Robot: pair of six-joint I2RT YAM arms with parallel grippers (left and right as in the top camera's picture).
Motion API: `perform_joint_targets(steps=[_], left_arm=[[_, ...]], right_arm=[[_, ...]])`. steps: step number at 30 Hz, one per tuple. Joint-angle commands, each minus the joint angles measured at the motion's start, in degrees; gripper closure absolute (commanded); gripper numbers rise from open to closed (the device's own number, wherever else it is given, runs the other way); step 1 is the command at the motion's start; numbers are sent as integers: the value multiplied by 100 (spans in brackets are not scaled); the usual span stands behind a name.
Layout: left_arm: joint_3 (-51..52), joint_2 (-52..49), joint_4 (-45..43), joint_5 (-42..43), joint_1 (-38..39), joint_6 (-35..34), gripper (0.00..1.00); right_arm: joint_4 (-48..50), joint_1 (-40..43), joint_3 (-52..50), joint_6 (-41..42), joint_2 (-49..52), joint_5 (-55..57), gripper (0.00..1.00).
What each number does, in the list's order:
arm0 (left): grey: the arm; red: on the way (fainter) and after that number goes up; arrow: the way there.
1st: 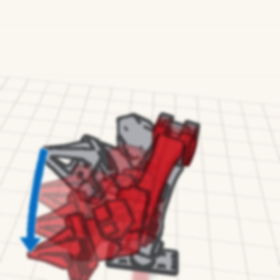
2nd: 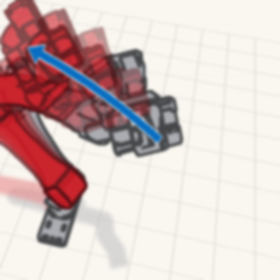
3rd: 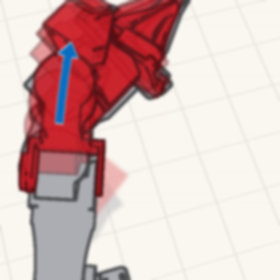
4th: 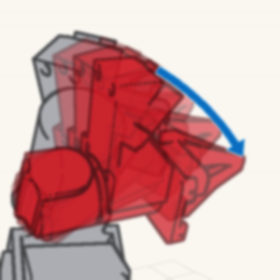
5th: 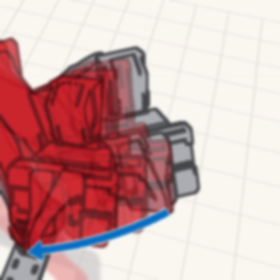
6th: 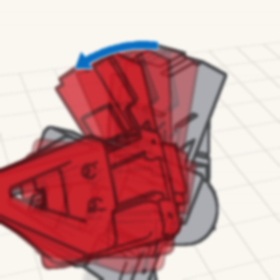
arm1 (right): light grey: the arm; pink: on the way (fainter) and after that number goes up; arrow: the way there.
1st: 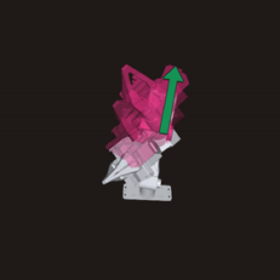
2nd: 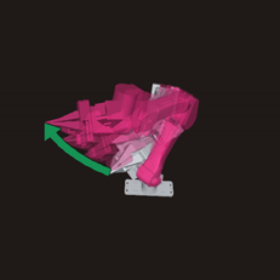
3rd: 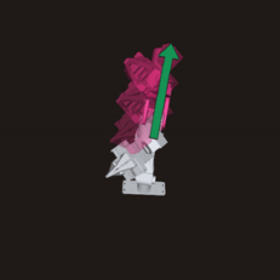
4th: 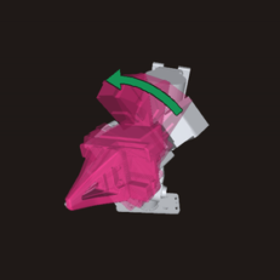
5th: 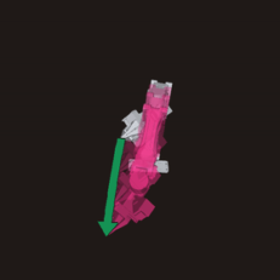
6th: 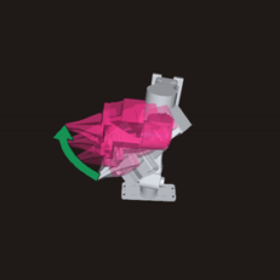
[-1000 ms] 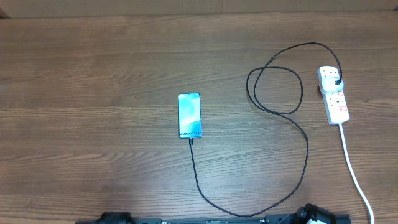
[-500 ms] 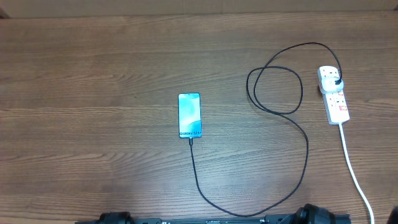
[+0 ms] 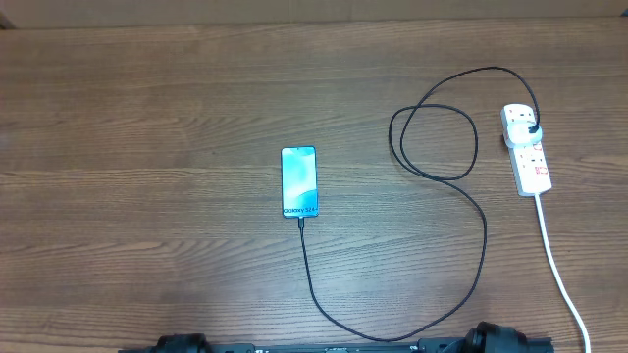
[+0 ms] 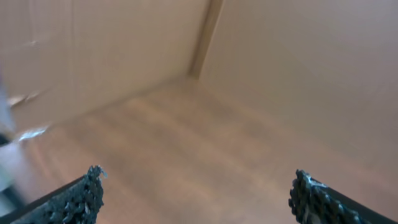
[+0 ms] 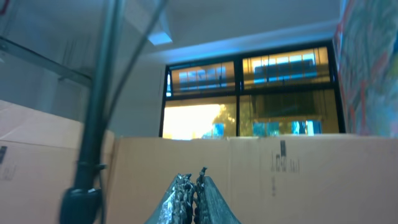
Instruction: Plug charger to phone and switch on socket
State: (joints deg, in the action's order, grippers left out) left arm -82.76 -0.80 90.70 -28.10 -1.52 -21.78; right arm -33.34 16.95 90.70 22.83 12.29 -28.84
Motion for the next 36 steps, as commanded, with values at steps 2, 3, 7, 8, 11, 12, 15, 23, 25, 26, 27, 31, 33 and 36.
perform_joint_targets(steps=[2, 3, 7, 8, 11, 12, 15, 23, 25, 26, 27, 31, 33, 36], left_arm=[[267, 55, -704, 267, -28, -367, 0], [376, 55, -866, 267, -28, -431, 0], [1143, 55, -1775, 289, -28, -463, 0], [1388, 55, -2055, 367, -28, -463, 0], [2114, 55, -2931, 866, -28, -459, 1], [2382, 55, -3252, 1047, -28, -459, 0], [3303, 55, -4293, 1502, -28, -302, 0], [5558, 55, -6959, 1722, -28, -35, 0], [6094, 55, -7580, 1943, -31, 280, 0], [6369, 55, -7879, 2070, -28, 411, 1], [6629, 55, -8159, 2170, -31, 492, 0], [7449, 55, -8979, 2439, -31, 529, 1], [7809, 55, -9339, 2518, -31, 527, 1], [8203, 55, -9626, 2518, -31, 527, 1]], right_arm=[[26, -48, -240, -87, -474, 511, 93], [57, -50, -293, -87, -592, 555, 93], [142, -160, -483, -90, -1023, 791, 92], [140, -201, -487, -96, -1104, 861, 92], [107, -308, -470, -376, -1202, 890, 92], [109, -343, -442, -389, -1202, 894, 91], [94, -431, -398, -385, -1202, 887, 91], [122, -483, -391, -387, -1202, 887, 90], [162, -483, -391, -385, -1202, 887, 90], [184, -483, -391, -385, -1202, 883, 90], [201, -483, -391, -382, -1202, 883, 90], [234, -483, -391, -382, -1202, 883, 90], [262, -483, -391, -385, -1202, 866, 90], [289, -483, -393, -382, -1202, 820, 90]])
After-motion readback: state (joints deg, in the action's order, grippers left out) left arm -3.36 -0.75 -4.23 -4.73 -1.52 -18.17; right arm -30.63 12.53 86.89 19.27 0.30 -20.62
